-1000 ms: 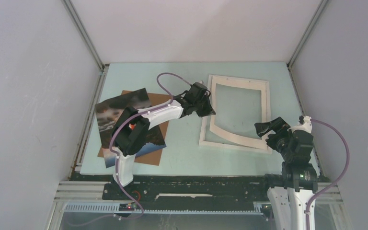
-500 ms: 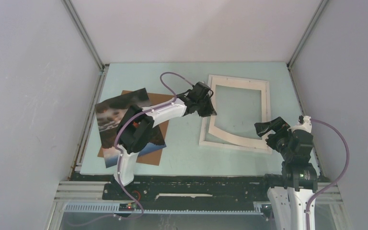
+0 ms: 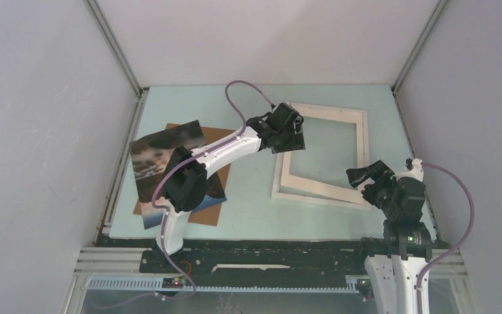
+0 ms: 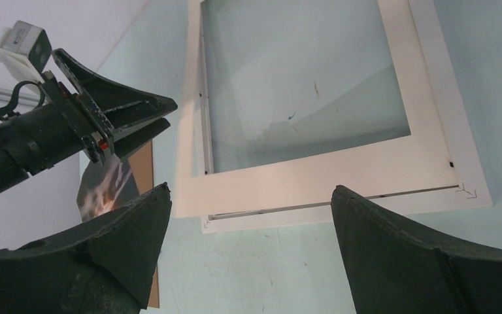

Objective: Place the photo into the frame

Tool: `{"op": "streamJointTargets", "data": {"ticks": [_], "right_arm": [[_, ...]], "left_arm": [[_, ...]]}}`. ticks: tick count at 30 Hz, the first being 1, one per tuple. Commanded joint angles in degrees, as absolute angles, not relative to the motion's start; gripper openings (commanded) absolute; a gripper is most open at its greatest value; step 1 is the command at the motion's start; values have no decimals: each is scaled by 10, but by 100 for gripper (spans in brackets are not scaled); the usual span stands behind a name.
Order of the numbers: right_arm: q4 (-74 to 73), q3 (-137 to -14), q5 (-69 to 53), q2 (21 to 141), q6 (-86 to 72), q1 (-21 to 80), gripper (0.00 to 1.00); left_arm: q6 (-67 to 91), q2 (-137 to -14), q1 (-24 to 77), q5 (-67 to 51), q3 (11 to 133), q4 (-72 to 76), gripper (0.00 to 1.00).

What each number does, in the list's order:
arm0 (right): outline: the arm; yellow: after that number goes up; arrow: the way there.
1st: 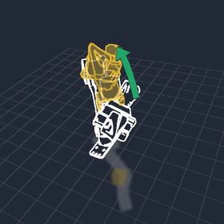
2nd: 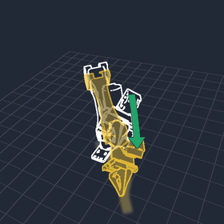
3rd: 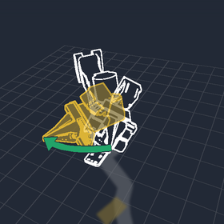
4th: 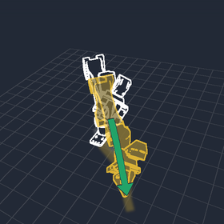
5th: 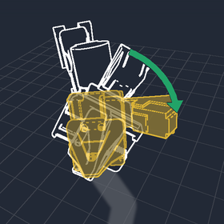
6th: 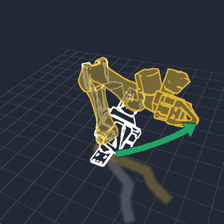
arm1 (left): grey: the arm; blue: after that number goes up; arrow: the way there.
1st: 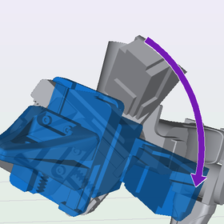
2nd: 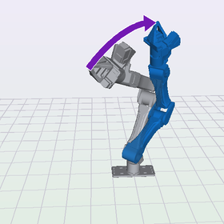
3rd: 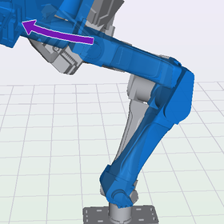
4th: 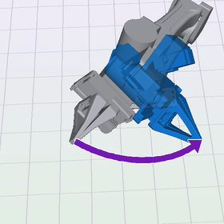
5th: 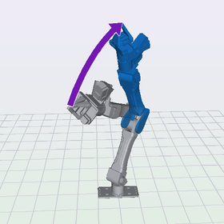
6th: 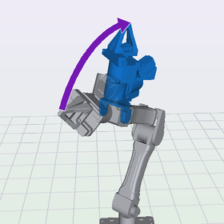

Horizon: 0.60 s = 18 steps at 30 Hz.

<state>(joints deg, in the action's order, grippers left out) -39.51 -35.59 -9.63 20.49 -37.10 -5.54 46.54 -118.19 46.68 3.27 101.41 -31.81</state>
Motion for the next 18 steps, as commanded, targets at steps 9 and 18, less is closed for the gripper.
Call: {"op": "streamJointTargets", "data": {"ticks": [9, 18], "right_arm": [[-337, -345, -122, 220, -346, -54, 100], [-258, -363, -237, 383, -303, -17, 98]], "left_arm": [[404, -1164, 483, 120, 1094, -442, 91], [334, -1001, 467, 118, 932, -374, 96]]}}
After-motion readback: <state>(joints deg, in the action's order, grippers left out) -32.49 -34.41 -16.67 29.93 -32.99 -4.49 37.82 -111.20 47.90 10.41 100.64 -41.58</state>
